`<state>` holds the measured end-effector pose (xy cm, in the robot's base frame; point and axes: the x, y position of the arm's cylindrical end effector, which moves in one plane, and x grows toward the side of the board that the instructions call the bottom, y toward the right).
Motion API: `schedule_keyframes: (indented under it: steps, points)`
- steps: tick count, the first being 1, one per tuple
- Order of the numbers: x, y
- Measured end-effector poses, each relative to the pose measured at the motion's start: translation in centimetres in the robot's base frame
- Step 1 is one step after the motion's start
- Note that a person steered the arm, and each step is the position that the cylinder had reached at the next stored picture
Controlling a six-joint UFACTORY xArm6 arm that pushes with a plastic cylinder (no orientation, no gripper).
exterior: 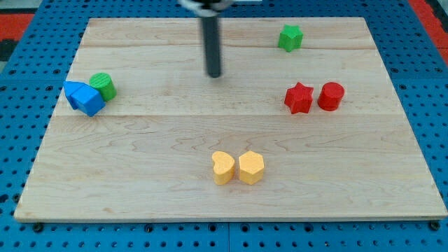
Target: Move the green star diagonally top left to the red star
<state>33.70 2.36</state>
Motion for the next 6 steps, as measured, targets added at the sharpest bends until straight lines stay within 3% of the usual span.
schedule_keyframes:
  steps: [2,3,5,6]
  points:
    - [-5.6,18.0]
    - [-9.2,16.1]
    - [-7.8,0.6]
    - [-9.0,2.2]
